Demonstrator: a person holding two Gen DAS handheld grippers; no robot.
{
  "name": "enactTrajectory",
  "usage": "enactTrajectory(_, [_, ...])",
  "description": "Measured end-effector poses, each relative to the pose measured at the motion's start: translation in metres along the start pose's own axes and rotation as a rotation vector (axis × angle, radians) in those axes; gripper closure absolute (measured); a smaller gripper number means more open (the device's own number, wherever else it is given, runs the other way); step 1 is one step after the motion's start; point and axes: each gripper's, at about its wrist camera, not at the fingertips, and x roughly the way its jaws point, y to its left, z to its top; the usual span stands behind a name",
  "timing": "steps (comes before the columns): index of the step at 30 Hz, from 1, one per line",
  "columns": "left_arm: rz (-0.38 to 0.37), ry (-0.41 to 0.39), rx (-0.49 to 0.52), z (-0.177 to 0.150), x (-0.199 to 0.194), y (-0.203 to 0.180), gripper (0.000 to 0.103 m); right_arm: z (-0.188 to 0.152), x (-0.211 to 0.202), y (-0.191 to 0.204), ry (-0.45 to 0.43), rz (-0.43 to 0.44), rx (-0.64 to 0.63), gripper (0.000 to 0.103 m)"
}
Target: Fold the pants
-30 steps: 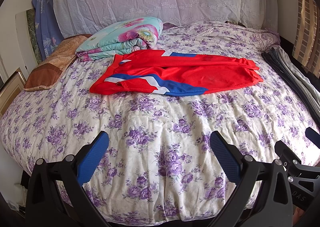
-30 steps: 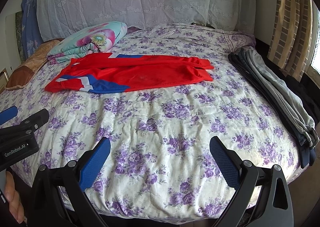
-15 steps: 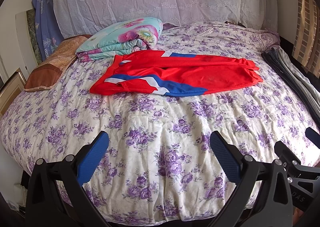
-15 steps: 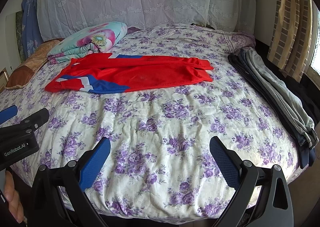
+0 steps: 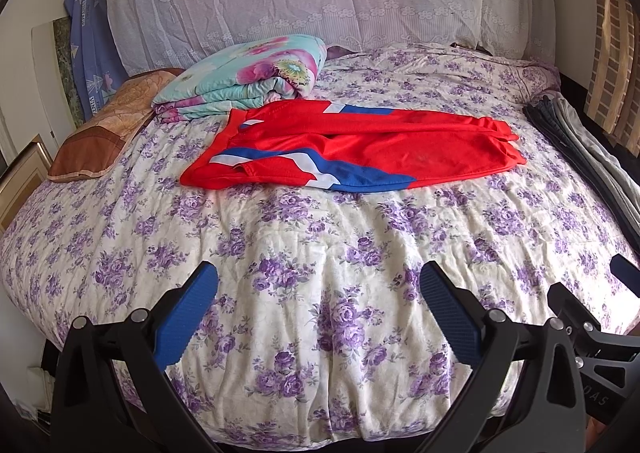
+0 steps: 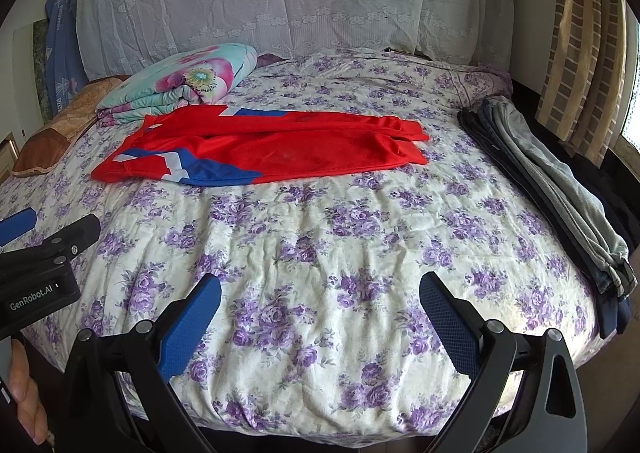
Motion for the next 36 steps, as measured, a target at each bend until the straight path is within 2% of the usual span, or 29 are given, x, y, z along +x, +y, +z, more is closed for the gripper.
enactTrajectory(26, [-0.002, 0.012, -0.015, -0.003, 0.006, 0.010, 0.005, 0.000, 0.001, 0.008, 0.001, 0.006, -0.018, 0.003])
enactTrajectory(28, [-0.013, 0.027, -0.021, -0.002, 0.010, 0.011, 0.005, -0.001, 0.005, 0.008, 0.006, 0.009, -0.017, 0.003])
enactTrajectory(31, [-0.079, 0.081, -0.069, 0.010, 0.027, 0.024, 0.005, -0.004, 0.019, 0.004, 0.032, 0.014, -0.014, 0.003])
enactTrajectory(36, [-0.099, 0.209, -0.227, 0.063, 0.098, 0.082, 0.005, -0.010, 0.046, -0.011, 0.106, 0.010, 0.026, 0.003])
